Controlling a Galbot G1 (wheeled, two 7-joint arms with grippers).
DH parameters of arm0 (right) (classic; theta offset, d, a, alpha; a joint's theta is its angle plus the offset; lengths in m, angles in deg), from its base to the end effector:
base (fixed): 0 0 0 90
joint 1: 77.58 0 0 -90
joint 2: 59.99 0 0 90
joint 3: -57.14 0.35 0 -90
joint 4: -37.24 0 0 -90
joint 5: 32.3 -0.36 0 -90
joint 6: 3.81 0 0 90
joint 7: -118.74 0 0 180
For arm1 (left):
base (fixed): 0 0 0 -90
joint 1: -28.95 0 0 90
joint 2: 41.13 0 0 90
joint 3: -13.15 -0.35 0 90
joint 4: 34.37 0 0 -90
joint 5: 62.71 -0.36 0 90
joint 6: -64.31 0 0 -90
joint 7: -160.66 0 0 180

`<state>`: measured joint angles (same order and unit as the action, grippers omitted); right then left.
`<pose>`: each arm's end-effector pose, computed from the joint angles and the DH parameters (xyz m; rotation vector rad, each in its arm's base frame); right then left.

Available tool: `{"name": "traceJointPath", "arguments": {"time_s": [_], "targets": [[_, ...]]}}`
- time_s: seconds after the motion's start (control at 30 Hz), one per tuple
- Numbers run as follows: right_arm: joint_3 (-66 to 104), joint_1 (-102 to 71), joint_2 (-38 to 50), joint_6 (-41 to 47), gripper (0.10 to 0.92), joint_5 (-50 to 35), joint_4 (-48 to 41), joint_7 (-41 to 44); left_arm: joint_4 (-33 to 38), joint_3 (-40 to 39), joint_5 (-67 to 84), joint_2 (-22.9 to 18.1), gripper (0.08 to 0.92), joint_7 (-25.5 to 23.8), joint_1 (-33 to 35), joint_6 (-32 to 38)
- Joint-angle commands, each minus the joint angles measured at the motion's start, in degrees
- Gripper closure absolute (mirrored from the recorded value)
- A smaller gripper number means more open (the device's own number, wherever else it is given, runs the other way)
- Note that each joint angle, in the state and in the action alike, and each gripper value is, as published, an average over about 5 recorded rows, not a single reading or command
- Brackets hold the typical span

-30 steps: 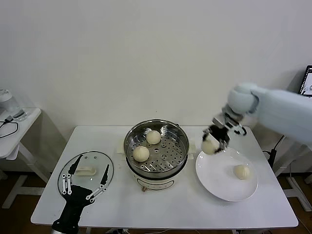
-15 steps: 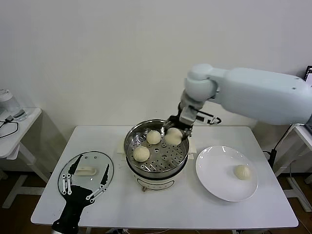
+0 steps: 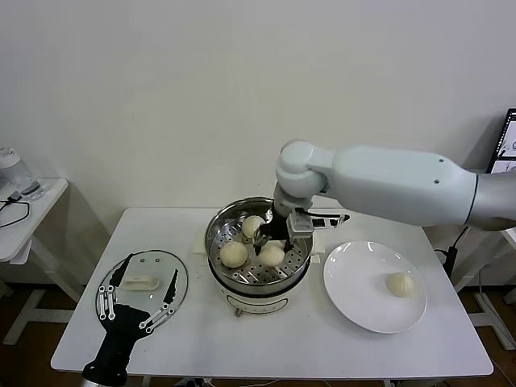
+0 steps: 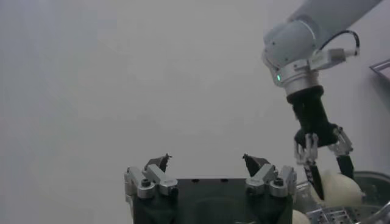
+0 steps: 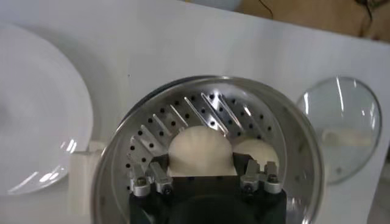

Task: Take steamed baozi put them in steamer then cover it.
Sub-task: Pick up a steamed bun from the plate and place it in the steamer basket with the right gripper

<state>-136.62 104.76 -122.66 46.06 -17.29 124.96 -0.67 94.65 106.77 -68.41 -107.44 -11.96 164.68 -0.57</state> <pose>0.4872 0.1431 -0.0657 -1.9563 -0.0762 -2.0972 0.1190 0.0657 -0.2738 0.2865 2.7217 0.5056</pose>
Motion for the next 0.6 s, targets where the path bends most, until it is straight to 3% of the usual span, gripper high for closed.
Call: {"name": "traceJointPath", "arguments": {"time_s": [0.03,0.33,0.6], "targets": [[0.8,-4.0,-1.3,-4.1,0.313,5.4,0.0,-1.0,0.0,0.1,0.2,0.0,0.177,0.0,0.0,-0.1],[0.5,-4.4,-2.1,-4.1,0.299,5.6,-0.5,0.5,-0.1,0.4,0.4,-0.1,0.177,0.1,0.0,0.2],[1.5,-4.5,-1.9,-3.6,0.207,6.8,-0.5,0.6,-0.2,0.4,0.4,-0.2,0.177,0.3,-0.3,0.4]]}}
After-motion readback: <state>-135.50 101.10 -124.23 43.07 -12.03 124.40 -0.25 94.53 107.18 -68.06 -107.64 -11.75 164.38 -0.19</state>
